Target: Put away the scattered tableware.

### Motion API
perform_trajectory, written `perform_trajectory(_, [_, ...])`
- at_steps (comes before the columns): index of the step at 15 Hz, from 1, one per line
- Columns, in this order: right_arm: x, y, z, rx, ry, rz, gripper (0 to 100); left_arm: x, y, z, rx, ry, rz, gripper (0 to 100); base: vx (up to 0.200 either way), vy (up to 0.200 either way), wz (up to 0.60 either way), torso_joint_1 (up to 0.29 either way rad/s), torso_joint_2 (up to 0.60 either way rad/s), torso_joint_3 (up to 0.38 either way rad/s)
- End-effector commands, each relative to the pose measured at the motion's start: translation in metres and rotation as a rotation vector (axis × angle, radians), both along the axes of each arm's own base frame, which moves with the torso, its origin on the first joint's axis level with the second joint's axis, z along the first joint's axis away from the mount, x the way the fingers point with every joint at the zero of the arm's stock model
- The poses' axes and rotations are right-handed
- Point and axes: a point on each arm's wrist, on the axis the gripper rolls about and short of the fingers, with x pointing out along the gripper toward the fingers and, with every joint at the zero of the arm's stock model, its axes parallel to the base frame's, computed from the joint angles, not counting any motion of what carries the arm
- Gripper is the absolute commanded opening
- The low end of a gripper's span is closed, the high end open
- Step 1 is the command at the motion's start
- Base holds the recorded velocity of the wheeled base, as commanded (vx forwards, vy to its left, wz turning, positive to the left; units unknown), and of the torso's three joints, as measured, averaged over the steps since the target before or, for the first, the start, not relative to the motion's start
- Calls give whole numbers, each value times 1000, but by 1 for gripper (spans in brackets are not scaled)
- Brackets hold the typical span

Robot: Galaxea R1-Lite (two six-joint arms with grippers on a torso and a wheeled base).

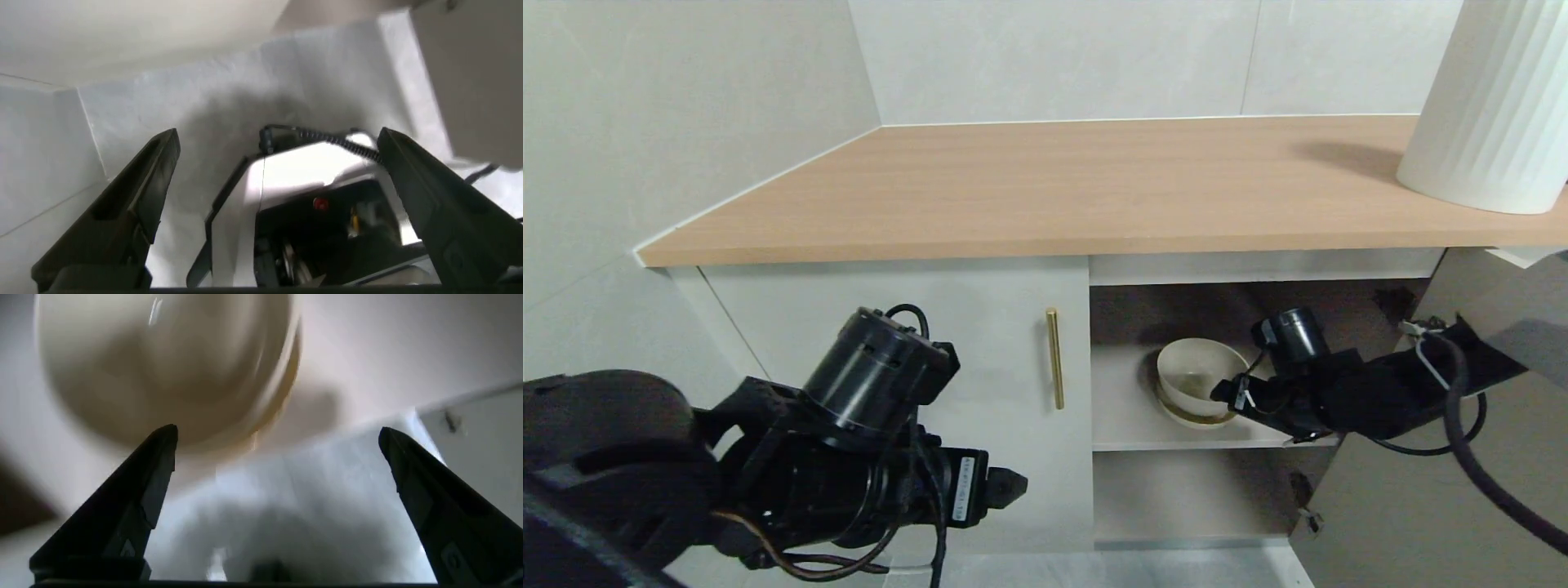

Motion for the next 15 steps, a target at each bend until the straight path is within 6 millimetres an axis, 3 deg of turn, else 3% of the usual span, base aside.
perform_trajectory(1, [-60,-5,45,-12,-7,147,100,-36,37,36,-67,-90,23,100,0,0,0,0,0,0])
perform_trajectory(4, [-114,-25,65,-25,-16,196,100,-59,61,49,-118,-144,44,100,0,0,0,0,0,0])
perform_trajectory(6, [-145,-30,83,-14,-52,229,100,-65,83,53,-120,-164,134,100,0,0,0,0,0,0])
perform_trajectory(7, [-150,-31,87,-14,-52,235,100,-66,85,54,-121,-169,145,100,0,0,0,0,0,0])
perform_trajectory(9, [-196,-37,120,-7,-27,338,100,-67,99,56,-95,-195,204,100,0,0,0,0,0,0])
perform_trajectory(10, [-209,-40,126,2,-26,369,100,-66,101,55,-80,-196,205,100,0,0,0,0,0,0])
perform_trajectory(15, [-215,-43,128,-45,-37,406,100,-42,86,47,-13,-165,171,100,0,0,0,0,0,0])
